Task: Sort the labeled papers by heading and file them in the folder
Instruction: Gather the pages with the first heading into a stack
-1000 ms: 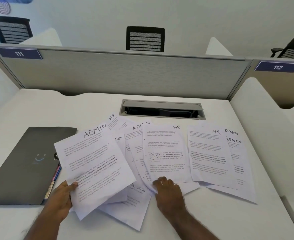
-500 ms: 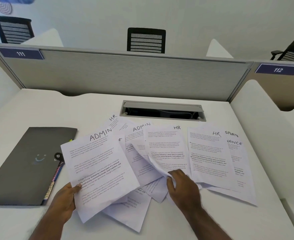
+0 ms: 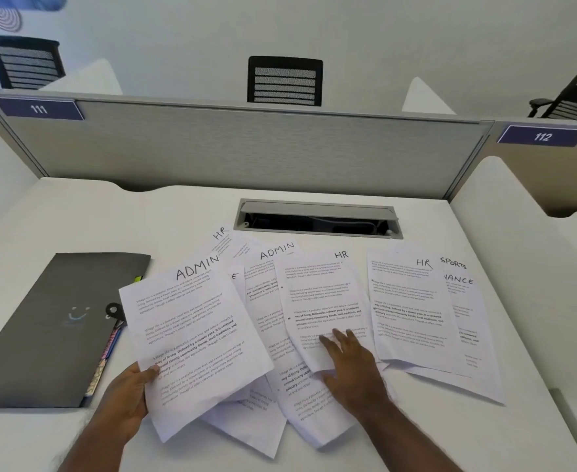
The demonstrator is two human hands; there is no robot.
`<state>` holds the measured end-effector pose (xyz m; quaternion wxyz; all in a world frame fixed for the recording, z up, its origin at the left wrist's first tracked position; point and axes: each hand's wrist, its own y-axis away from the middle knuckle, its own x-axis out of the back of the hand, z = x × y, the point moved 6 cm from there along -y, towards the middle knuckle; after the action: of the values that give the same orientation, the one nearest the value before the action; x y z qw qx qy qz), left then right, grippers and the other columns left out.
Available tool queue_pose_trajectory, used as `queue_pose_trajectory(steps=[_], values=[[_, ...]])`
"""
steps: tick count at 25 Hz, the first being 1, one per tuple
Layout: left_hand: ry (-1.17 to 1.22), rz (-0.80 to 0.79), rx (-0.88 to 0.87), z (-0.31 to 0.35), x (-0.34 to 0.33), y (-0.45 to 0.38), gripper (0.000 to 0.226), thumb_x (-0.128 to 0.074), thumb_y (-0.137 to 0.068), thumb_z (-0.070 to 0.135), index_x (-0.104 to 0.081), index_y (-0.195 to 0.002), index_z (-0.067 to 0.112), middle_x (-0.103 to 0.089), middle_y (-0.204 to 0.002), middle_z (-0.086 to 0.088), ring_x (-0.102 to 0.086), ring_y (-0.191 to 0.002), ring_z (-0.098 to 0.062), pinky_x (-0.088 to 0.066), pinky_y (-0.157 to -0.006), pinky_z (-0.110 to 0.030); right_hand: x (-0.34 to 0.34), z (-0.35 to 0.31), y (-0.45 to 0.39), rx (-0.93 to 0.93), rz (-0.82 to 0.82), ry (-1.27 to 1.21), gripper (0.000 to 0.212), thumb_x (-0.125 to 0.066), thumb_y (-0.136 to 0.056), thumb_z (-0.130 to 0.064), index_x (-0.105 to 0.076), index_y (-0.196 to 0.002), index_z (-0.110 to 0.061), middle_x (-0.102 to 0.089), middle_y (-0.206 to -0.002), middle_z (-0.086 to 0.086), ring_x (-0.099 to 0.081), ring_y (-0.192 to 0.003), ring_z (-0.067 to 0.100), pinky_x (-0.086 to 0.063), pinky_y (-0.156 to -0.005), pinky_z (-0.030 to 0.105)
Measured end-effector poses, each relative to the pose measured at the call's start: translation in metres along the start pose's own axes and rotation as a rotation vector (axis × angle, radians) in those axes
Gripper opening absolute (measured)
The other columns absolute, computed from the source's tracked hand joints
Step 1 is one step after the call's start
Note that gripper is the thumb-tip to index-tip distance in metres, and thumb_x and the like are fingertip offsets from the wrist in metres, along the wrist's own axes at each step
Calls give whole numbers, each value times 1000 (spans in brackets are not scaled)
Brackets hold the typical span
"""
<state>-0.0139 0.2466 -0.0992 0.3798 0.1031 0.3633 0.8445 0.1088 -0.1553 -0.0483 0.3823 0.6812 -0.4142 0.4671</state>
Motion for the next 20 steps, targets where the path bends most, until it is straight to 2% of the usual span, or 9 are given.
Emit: queue_pose_trajectory(steps=[2, 4, 5, 8, 10, 12, 14, 17, 20], values=[[0, 2, -2, 1, 1, 0, 39, -47, -101, 2, -55, -138, 8, -63, -133, -17, -58, -122, -42, -43, -105, -60, -9, 2, -4, 29, -38, 37, 62, -59, -87, -43, -43, -144, -27, -35, -154, 1, -39, -140, 30, -41, -105, 47], [-4, 4, -11, 2, 2, 1, 37, -47, -101, 1, -55, -137, 7, -63, -131, -17, -58, -120, -41, -44, -104, -59, -5, 1, -3, 134, 80, 56, 53, -64, -79, -22, -57, -132, -27, -53, -138, -3, -65, -115, 26, -58, -79, 39], [-7, 2, -17, 3, 2, 2, 36, -47, -101, 1, -56, -135, 7, -63, -131, -17, -59, -118, -40, -45, -103, -58, 3, 0, 0, 178, 138, 35, 55, -64, -75, -14, -60, -128, -26, -60, -130, -4, -71, -100, 21, -60, -68, 34], [-2, 3, -19, 1, 4, 2, 36, -47, -100, 1, -57, -134, 7, -64, -128, -18, -60, -114, -38, -48, -97, -52, 55, -2, -6, 175, 322, 6, 55, -70, -74, -4, -64, -125, -25, -69, -119, -4, -74, -78, 8, -56, -52, 20], [-7, -3, -21, 0, 2, 2, 36, -46, -100, 1, -56, -135, 7, -64, -128, -17, -60, -114, -37, -47, -99, -53, 97, 4, -16, 93, 427, -4, 47, -63, -81, -5, -65, -125, -23, -69, -120, -5, -73, -73, 7, -52, -45, 18], [-9, -10, -11, -3, -1, -2, 36, -47, -100, 1, -56, -135, 7, -64, -130, -18, -60, -115, -38, -45, -103, -56, 132, 17, -20, 31, 547, -19, 41, -57, -87, -7, -65, -125, -19, -70, -119, -3, -73, -73, 14, -55, -48, 24], [-19, -8, -5, -5, -4, -4, 36, -48, -100, 1, -56, -135, 7, -63, -131, -18, -60, -115, -39, -45, -103, -56, 157, 28, -17, 10, 638, -80, 39, -46, -91, -17, -66, -124, -12, -71, -117, 3, -73, -81, 20, -57, -60, 27], [-30, 0, -2, -6, -4, -4, 34, -50, -100, 2, -57, -132, 7, -65, -129, -18, -61, -113, -40, -49, -97, -55, 175, 45, -7, -5, 762, -240, 47, -38, -90, -24, -66, -115, 3, -72, -109, 17, -68, -95, 27, -46, -81, 20], [-33, -7, -4, -4, -9, -3, 34, -50, -100, 2, -57, -132, 7, -66, -126, -18, -61, -113, -41, -49, -97, -56, 193, 61, 5, -101, 897, -386, 36, -45, -90, -14, -66, -103, 13, -71, -94, 26, -69, -84, 37, -40, -72, 13]])
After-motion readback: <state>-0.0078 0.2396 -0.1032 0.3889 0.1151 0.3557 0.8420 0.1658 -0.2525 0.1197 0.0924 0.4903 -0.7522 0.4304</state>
